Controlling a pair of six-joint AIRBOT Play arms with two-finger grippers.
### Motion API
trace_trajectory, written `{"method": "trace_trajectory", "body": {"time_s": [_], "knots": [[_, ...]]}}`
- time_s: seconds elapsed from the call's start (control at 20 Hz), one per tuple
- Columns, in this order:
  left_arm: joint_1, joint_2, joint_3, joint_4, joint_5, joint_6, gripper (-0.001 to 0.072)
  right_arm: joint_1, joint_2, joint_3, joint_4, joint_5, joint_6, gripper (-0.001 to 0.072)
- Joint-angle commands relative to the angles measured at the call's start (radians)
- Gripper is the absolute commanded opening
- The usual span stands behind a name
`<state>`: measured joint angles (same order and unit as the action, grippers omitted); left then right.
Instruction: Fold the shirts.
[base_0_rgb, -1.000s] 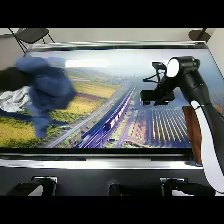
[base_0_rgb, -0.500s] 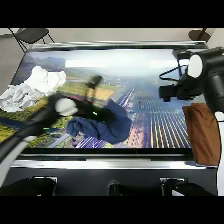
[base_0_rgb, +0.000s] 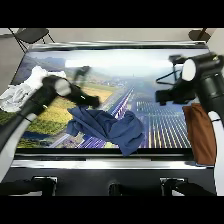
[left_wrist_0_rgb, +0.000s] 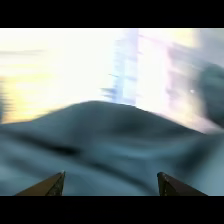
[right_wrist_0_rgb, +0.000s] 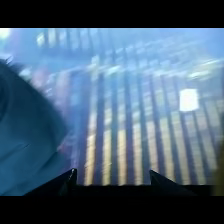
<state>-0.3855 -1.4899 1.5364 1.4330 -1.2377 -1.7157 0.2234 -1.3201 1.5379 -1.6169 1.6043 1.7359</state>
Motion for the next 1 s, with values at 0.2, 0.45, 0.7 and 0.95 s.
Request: {"method": "trace_trajectory", "body": {"time_s": [0.2, 0.45, 0.7, 0.95], "knots": [[0.459, -0.096, -0.101, -0.212, -0.069, 0.061, 0.0653, 0.0, 0.013, -0.432, 0.452, -0.068, -0.12, 0.0563], [0.475, -0.185, -0.132, -0.285, 0.006, 0.093, 0.0652, 0.0, 0.016, -0.474, 0.458, -0.076, -0.158, 0.0556], [0.45, -0.271, -0.132, -0.354, 0.057, 0.093, 0.052, 0.018, 0.016, -0.481, 0.446, -0.115, -0.124, 0.0556], [0.422, -0.292, -0.132, -0.352, 0.108, 0.093, 0.0234, 0.129, 0.016, -0.548, 0.399, -0.156, -0.114, 0.0568]]}}
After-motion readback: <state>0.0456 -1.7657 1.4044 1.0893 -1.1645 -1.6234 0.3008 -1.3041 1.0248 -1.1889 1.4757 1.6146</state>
